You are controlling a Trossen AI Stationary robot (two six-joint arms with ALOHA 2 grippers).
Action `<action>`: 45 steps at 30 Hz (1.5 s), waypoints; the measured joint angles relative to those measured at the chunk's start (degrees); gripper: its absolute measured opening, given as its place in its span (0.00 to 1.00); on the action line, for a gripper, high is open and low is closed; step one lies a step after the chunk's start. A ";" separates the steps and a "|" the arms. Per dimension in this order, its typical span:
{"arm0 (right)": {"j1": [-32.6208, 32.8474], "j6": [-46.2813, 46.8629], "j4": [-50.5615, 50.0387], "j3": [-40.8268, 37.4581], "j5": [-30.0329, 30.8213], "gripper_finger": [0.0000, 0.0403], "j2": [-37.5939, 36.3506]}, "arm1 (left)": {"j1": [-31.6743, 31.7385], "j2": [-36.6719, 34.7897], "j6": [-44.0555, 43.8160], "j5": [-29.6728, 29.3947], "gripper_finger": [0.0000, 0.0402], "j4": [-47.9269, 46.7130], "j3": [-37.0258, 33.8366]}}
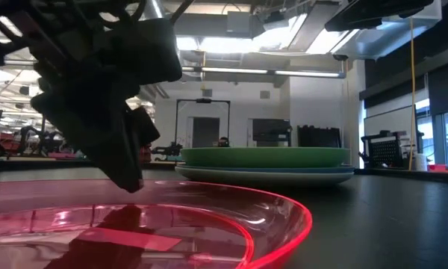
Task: Stack plastic plates
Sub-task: Stack the small red plate on the small green plate
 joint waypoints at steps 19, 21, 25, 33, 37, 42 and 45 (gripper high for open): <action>-0.02 -0.25 0.02 0.00 0.00 0.47 0.00 | 2.39 -5.34 7.46 -5.13 0.00 -0.69 0.00; -0.01 -0.25 0.03 0.01 0.01 0.47 0.00 | 3.38 -7.69 8.43 -5.21 0.00 -0.96 0.00; 0.00 -0.26 0.02 0.00 0.85 0.47 0.00 | 6.10 -12.06 10.38 -7.76 0.00 -0.58 0.00; -0.01 -0.25 0.28 0.00 1.16 0.47 0.00 | 13.12 -15.94 12.23 -20.18 0.00 2.44 0.00; -0.02 -0.70 1.33 0.00 2.12 0.47 0.00 | 17.01 -15.38 13.58 -20.24 0.00 5.81 0.01; 0.00 -0.82 1.20 0.00 7.23 0.47 0.00 | 22.04 -13.80 13.81 -20.38 0.00 8.69 0.02; -0.02 -0.69 1.20 0.00 8.88 0.47 0.00 | 24.49 -12.35 13.40 -20.38 0.00 10.19 0.02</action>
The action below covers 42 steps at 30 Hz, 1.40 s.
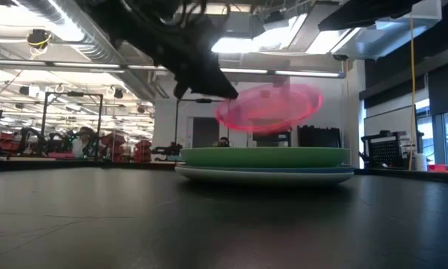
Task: Stack plastic plates
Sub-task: Stack the small red plate on the small green plate, then return to Home Position
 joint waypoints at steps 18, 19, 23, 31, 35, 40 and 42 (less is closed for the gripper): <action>-0.02 0.06 -0.04 0.00 -0.05 0.47 0.00 | 4.44 6.92 0.09 1.60 0.17 9.13 0.00; -0.02 0.13 0.04 0.01 -0.76 0.47 0.17 | 4.44 6.92 0.37 1.92 0.19 9.04 0.00; 0.00 0.42 0.03 0.00 -1.77 0.47 1.54 | 4.10 5.74 1.46 5.50 0.24 6.52 -0.04; 0.00 0.53 -0.03 0.00 -0.27 0.47 1.97 | 0.97 -3.78 11.22 7.67 0.23 -8.50 -0.26; 0.00 0.25 -1.17 0.02 -0.24 0.47 1.73 | -1.22 -10.49 14.68 7.68 0.20 -8.78 -4.52; 0.00 0.51 -3.44 0.02 2.04 0.47 1.73 | -2.85 -20.80 15.45 7.69 0.17 -4.38 -14.46; 0.00 0.50 -4.49 0.00 5.11 0.47 1.73 | -2.83 -25.22 15.76 7.70 0.16 -1.67 -18.73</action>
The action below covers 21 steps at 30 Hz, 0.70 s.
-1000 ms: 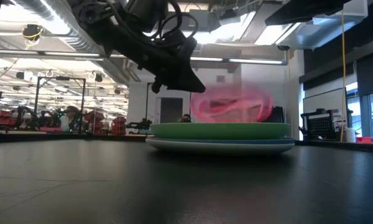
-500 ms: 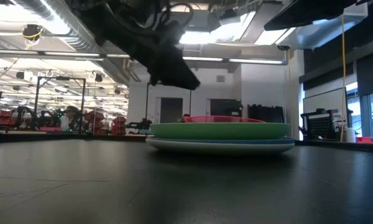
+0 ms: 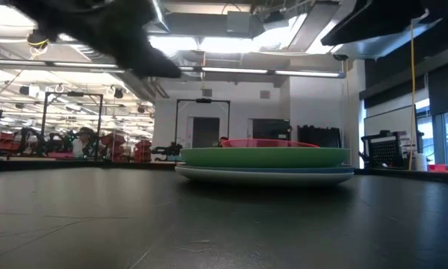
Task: Stack plastic plates
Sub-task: Return to Home Position
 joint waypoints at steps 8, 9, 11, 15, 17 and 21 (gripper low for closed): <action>-4.15 1.45 -2.08 -2.49 -1.03 0.35 -0.03 | 5.48 -17.80 -0.16 4.56 0.11 2.68 -13.69; -5.11 1.43 -1.73 -3.45 -1.56 0.33 -0.32 | 6.30 -19.61 -0.67 5.09 0.10 2.62 -14.82; -7.26 1.57 -0.98 -5.57 -3.14 0.30 -1.41 | 7.57 -23.03 -1.79 5.85 0.09 2.82 -16.83; -11.97 1.45 3.08 -10.40 -10.33 0.24 -5.59 | 8.63 -29.49 -3.21 6.57 0.05 2.83 -19.52; -13.98 0.55 7.60 -12.99 -14.94 0.22 -8.94 | 8.63 -32.28 -3.55 6.63 0.04 2.58 -20.64; -17.62 -0.90 14.15 -19.62 -24.51 0.17 -16.90 | 8.47 -36.90 -3.84 6.85 0.01 2.23 -23.04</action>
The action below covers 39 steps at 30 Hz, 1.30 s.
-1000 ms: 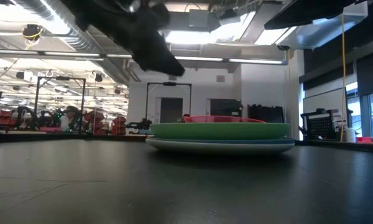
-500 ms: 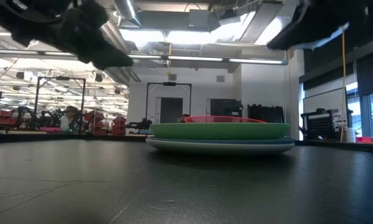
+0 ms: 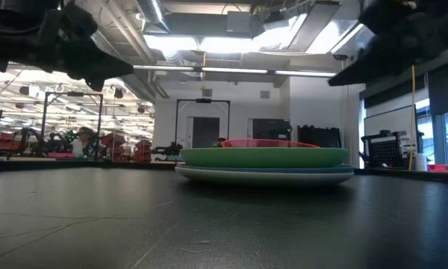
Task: Stack plastic plates
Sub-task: Return to Home Position
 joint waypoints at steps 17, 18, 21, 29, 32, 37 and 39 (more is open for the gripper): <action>-8.30 3.98 1.70 -15.91 -13.44 0.01 -37.26 | 0.00 -19.32 -1.10 0.01 0.01 -5.10 -7.17; -8.30 4.27 1.70 -16.78 -13.44 0.01 -39.30 | 0.00 -20.52 -1.13 -0.03 0.01 -5.92 -7.40; -8.28 5.06 1.14 -19.58 -13.50 0.01 -44.89 | 0.00 -23.99 -1.33 -0.26 0.01 -8.81 -7.71; -8.26 6.98 2.08 -23.40 -19.05 0.01 -47.76 | -0.17 -29.18 -0.95 -1.69 0.01 -13.48 -7.71; -8.26 6.97 1.85 -23.40 -20.15 0.01 -47.48 | -0.24 -28.45 0.06 -0.97 0.01 -13.51 -7.71; -8.26 6.95 1.84 -23.40 -20.02 0.01 -47.52 | -0.22 -28.21 0.36 -0.82 0.01 -13.75 -7.71; -8.26 6.94 1.79 -23.40 -19.99 0.01 -47.49 | -0.22 -28.20 0.38 -0.78 0.01 -13.73 -7.71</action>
